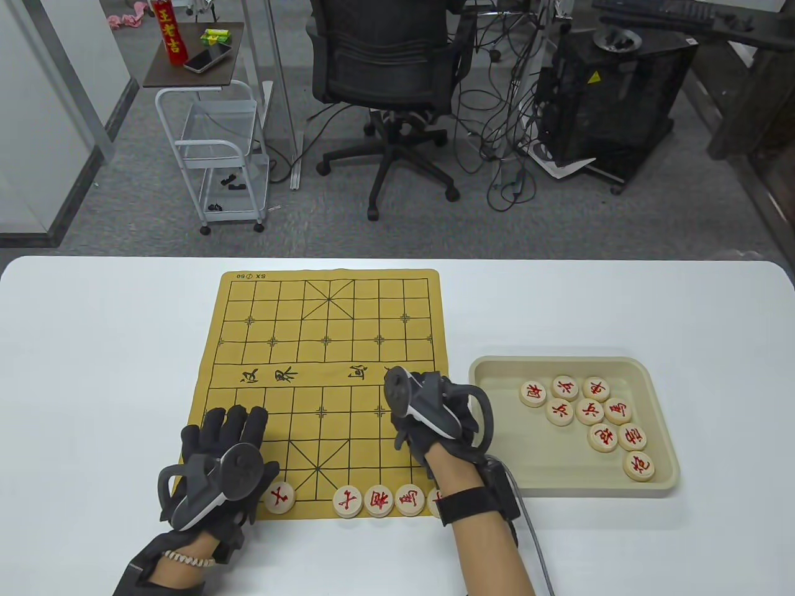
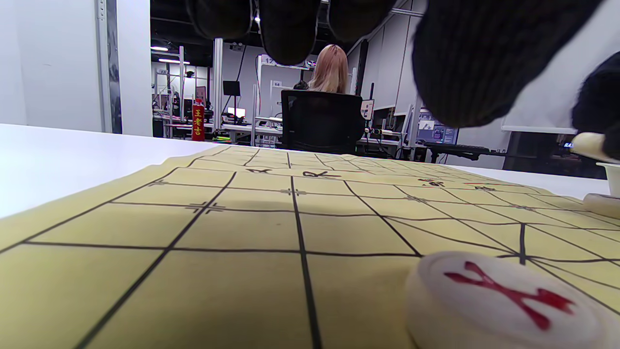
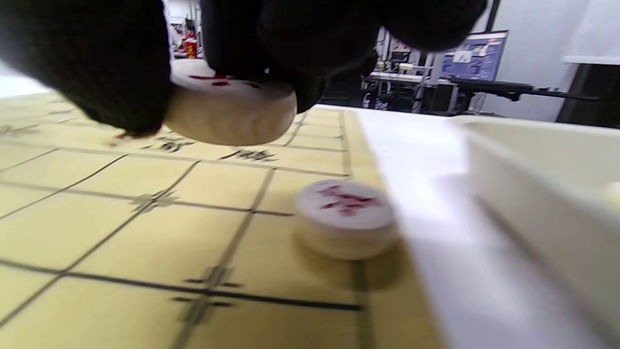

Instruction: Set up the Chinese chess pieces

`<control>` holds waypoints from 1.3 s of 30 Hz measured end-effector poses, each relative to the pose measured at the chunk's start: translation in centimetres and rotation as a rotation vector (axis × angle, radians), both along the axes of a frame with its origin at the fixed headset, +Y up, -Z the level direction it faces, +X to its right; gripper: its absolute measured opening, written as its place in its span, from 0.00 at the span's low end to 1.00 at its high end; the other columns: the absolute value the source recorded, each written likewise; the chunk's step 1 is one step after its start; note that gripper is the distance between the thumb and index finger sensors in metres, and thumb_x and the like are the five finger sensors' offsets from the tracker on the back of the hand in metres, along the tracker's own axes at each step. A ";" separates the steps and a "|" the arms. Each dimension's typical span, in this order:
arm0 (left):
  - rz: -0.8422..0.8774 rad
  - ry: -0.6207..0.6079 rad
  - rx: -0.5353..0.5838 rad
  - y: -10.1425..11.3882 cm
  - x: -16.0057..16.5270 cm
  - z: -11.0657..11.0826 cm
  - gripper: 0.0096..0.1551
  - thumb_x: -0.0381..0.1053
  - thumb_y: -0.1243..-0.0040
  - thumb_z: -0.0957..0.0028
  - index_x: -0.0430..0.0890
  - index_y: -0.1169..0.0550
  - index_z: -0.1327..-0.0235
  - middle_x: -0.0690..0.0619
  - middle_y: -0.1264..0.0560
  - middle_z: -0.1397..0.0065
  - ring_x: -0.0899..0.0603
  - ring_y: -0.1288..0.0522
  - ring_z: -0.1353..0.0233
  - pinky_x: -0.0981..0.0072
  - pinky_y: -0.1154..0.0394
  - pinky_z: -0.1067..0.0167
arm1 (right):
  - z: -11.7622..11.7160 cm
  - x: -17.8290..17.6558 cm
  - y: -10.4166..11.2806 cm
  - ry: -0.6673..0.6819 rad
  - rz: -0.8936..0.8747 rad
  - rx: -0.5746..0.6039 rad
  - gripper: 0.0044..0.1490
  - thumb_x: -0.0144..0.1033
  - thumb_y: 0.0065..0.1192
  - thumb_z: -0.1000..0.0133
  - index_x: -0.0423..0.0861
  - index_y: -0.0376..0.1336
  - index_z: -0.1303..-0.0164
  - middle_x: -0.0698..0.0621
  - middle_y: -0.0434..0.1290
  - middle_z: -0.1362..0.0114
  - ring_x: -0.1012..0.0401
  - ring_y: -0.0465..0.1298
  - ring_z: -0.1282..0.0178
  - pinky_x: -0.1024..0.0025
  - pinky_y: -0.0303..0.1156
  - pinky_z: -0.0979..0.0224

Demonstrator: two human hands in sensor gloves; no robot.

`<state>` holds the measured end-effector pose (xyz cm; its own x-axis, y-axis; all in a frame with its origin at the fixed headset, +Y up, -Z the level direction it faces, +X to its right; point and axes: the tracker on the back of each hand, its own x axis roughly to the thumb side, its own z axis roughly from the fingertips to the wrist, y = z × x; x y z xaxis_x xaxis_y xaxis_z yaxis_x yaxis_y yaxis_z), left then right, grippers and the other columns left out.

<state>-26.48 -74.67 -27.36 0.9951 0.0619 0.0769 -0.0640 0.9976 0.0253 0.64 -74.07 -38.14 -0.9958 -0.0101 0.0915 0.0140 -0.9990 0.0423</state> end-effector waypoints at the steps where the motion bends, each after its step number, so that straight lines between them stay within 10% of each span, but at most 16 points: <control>1: 0.001 0.001 -0.001 0.0 0.0 0.0 0.55 0.65 0.34 0.58 0.56 0.47 0.20 0.42 0.44 0.13 0.25 0.46 0.15 0.22 0.52 0.26 | -0.2 -0.7 -0.3 0.000 0.007 -0.007 0.41 0.58 0.84 0.58 0.53 0.68 0.37 0.49 0.77 0.29 0.64 0.80 0.51 0.62 0.78 0.43; 12: 0.000 0.000 -0.002 0.0 -0.1 0.0 0.55 0.65 0.34 0.58 0.56 0.47 0.20 0.42 0.44 0.13 0.25 0.46 0.15 0.22 0.52 0.26 | -0.9 -3.7 -3.3 0.088 0.060 -0.123 0.39 0.54 0.80 0.52 0.56 0.66 0.33 0.50 0.74 0.25 0.61 0.80 0.43 0.60 0.77 0.39; 25: -0.004 0.003 0.002 0.0 -0.1 -0.1 0.55 0.65 0.34 0.58 0.56 0.46 0.20 0.42 0.44 0.13 0.26 0.46 0.14 0.22 0.52 0.26 | 0.3 12.6 1.4 -0.289 0.091 0.006 0.38 0.49 0.78 0.49 0.54 0.66 0.28 0.47 0.70 0.21 0.57 0.78 0.37 0.57 0.74 0.36; 39: -0.017 0.003 -0.003 -0.2 0.1 -0.1 0.55 0.65 0.34 0.58 0.56 0.46 0.20 0.42 0.43 0.13 0.26 0.45 0.15 0.22 0.52 0.26 | 0.4 20.1 -1.5 -0.433 0.274 -0.203 0.36 0.49 0.77 0.47 0.55 0.67 0.28 0.48 0.68 0.19 0.55 0.76 0.33 0.55 0.72 0.33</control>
